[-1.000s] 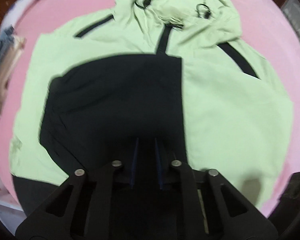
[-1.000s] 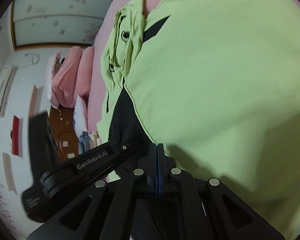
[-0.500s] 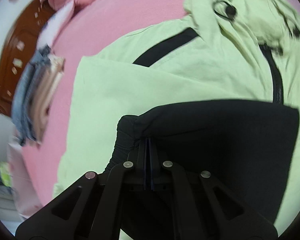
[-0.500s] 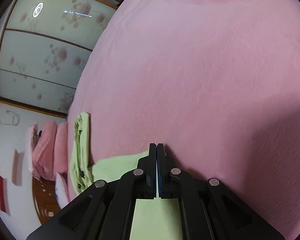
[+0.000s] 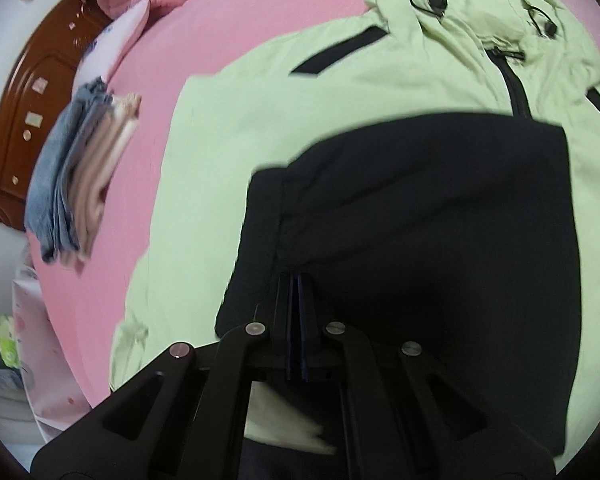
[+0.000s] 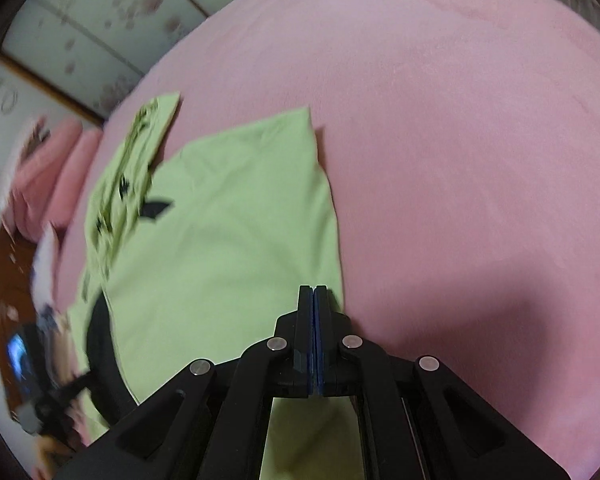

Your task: Fold large clothes

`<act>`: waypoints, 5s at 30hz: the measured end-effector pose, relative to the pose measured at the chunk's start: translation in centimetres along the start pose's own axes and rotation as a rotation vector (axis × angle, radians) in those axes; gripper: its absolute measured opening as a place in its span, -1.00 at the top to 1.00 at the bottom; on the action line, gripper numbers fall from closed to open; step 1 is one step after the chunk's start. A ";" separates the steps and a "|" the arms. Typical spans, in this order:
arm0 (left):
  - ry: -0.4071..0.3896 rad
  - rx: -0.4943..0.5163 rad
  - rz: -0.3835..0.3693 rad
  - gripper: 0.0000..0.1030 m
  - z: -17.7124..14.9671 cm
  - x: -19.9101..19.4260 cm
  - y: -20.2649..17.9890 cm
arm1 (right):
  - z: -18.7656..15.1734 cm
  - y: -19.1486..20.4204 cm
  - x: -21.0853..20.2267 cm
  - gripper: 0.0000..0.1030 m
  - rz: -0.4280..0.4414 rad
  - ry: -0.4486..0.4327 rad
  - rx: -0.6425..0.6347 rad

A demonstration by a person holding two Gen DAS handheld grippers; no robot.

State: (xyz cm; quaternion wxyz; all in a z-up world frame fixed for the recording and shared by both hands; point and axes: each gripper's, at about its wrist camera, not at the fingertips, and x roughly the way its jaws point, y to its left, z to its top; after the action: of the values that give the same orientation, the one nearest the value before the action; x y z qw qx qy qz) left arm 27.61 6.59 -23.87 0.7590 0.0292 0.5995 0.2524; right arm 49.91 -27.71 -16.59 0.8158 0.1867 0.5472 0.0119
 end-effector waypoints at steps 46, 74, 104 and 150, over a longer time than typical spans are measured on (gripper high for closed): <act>0.167 0.089 -0.545 -0.17 -28.4 -10.8 22.6 | -41.3 14.6 -29.7 -0.59 -0.116 0.012 -0.158; 0.175 -0.125 -0.342 -0.17 -38.3 -1.0 30.5 | -52.1 -10.1 -31.2 -0.67 -0.118 0.058 0.143; 0.358 0.585 -0.321 -0.32 12.0 -6.2 19.3 | -4.0 6.4 -28.5 -0.81 0.028 0.249 0.009; -0.093 0.315 -0.971 0.93 40.0 3.4 -7.1 | 25.1 17.6 2.0 0.91 0.632 0.216 -0.126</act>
State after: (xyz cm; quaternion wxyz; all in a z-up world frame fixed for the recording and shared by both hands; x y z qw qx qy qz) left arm 67.64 12.11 -18.17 0.8011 -0.1272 0.5402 -0.2243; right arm 76.52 -18.22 -4.50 0.7191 0.2941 0.5436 0.3177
